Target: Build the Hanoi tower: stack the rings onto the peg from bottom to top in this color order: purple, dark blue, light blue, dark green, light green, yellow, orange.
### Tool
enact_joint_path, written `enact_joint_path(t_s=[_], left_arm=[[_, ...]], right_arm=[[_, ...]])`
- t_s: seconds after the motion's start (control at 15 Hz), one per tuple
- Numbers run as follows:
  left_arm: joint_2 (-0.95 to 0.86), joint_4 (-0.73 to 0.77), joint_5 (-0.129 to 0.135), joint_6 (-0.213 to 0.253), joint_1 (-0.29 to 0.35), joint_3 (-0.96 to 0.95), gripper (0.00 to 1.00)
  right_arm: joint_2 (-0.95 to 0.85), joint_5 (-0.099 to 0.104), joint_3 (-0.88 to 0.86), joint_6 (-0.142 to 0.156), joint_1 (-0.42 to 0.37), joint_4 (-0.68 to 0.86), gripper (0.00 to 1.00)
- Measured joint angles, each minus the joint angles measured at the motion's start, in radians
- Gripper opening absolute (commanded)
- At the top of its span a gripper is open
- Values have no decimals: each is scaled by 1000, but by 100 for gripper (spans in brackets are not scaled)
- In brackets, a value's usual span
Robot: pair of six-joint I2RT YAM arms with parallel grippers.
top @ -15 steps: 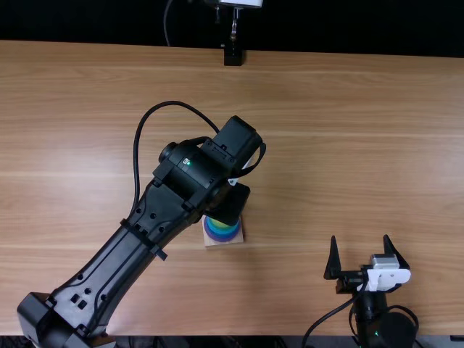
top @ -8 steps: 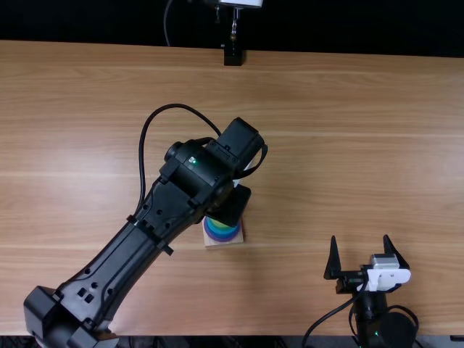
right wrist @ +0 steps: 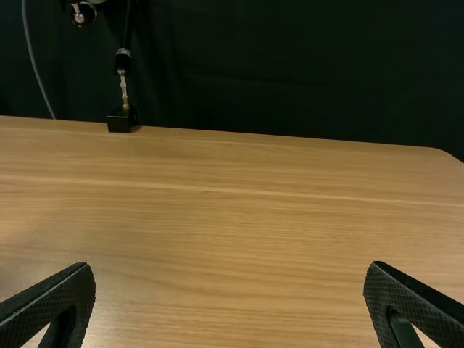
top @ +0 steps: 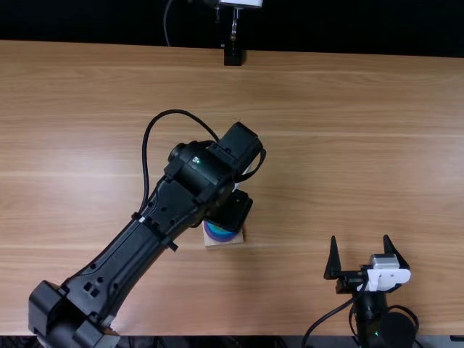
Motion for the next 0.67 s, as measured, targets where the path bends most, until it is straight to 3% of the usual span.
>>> enact_joint_path(t_s=[0.2, 0.33, 0.47, 0.6, 0.67], left_arm=[[-31, 47, -2, -2, 30, 0, 100], [-135, 170, -6, -4, 121, 0, 100], [-315, 348, -39, -6, 234, -51, 100], [-538, 549, -84, -6, 337, -232, 100], [-632, 645, -92, -6, 383, -340, 100]], right_arm=[[0, 0, 0, 0, 0, 0, 100], [0, 0, 0, -1, 0, 0, 100], [0, 0, 0, -1, 0, 0, 100], [0, 0, 0, -1, 0, 0, 100], [0, 0, 0, -1, 0, 0, 100]])
